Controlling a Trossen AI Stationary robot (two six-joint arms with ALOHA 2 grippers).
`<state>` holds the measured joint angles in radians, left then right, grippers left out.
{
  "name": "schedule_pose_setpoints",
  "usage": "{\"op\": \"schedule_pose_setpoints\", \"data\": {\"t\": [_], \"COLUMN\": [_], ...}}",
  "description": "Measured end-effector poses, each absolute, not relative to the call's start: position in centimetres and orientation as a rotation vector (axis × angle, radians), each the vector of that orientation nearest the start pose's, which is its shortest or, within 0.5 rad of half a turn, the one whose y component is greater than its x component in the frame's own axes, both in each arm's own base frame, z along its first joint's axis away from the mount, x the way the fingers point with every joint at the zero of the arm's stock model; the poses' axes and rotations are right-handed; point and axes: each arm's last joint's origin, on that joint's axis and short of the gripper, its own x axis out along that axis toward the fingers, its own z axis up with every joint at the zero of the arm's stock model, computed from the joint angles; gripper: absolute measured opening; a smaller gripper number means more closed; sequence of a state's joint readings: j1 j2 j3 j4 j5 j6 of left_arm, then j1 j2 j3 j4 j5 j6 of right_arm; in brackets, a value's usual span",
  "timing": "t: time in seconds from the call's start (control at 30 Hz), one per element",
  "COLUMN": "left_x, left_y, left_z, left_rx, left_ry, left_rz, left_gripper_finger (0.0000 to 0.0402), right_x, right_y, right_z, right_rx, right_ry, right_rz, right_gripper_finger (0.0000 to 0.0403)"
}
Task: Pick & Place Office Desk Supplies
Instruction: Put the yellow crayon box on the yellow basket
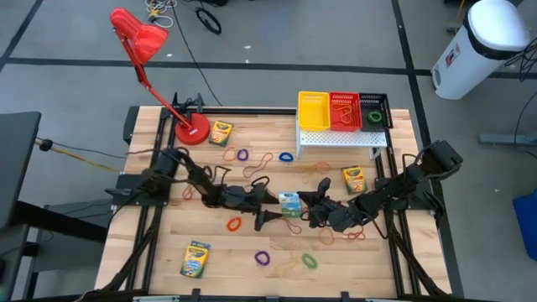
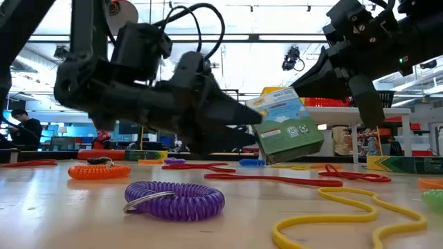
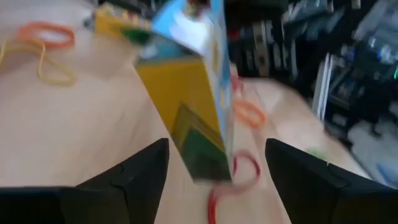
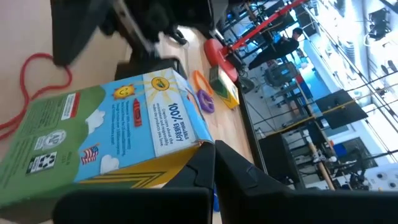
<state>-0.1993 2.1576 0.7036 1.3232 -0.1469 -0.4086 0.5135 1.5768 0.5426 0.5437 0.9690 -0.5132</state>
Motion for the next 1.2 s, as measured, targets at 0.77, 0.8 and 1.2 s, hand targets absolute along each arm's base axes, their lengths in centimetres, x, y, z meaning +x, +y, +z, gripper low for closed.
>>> {"op": "schedule_pose_setpoints", "data": {"t": [0.77,0.8,1.2], "left_x": [36.0,36.0,35.0], "left_y": [-7.3,-7.2,-6.9], "left_z": [7.1,7.1,7.2], "left_rx": [-0.196,-0.185,0.322], "left_ry": [0.015,0.013,0.134], "left_rz": [0.002,0.022,0.741], "left_gripper_finger": [0.011,0.011,0.012], "right_x": [24.5,24.4,23.4], "right_y": [12.9,13.1,13.2], "right_z": [16.4,16.7,20.6], "right_rx": [-0.72,-0.697,0.004], "right_ry": [0.332,0.311,-0.034], "right_rz": [-0.456,-0.496,-0.768], "right_gripper_finger": [0.0091,0.0104,0.018]}}
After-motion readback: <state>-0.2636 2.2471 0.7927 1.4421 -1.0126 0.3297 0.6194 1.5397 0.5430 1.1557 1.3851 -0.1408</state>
